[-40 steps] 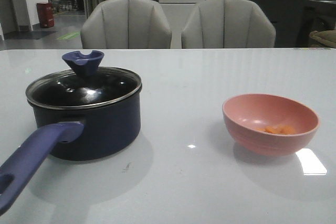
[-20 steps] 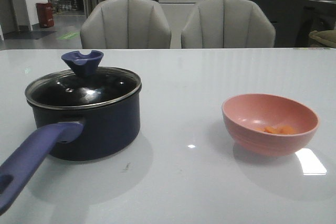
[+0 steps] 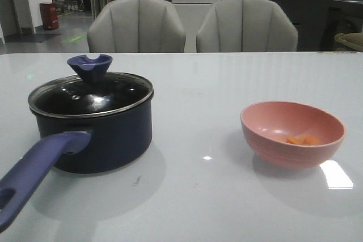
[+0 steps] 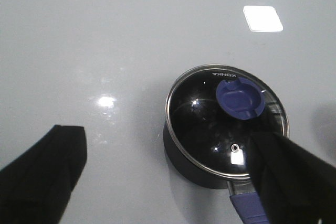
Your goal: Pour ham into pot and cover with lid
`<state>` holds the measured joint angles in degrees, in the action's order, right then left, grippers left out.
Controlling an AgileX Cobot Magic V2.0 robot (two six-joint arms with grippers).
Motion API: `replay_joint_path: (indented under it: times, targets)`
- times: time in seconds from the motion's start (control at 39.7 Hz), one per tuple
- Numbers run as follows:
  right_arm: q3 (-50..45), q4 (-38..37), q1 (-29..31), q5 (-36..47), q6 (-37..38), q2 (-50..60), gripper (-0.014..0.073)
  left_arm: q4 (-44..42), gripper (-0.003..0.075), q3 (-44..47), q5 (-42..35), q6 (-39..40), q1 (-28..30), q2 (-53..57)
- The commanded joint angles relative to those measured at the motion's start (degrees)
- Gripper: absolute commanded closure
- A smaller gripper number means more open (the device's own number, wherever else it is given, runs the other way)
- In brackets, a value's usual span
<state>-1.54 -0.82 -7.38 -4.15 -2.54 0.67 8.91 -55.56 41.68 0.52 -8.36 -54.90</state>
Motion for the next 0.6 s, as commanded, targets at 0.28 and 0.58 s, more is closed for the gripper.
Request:
replay_joint_path:
  times: [0.28, 0.58]
  targets:
    - [0.29, 0.09, 0.33, 4.47, -0.27, 1.02, 0.0446, -1.14, 0.0062, -14.48, 2.56, 5.51, -11.26, -20.51]
    - [0.29, 0.09, 0.33, 4.47, -0.27, 1.02, 0.0446, -8.10, 0.0062, -25.57, 8.88, 14.14, -18.18, -34.23]
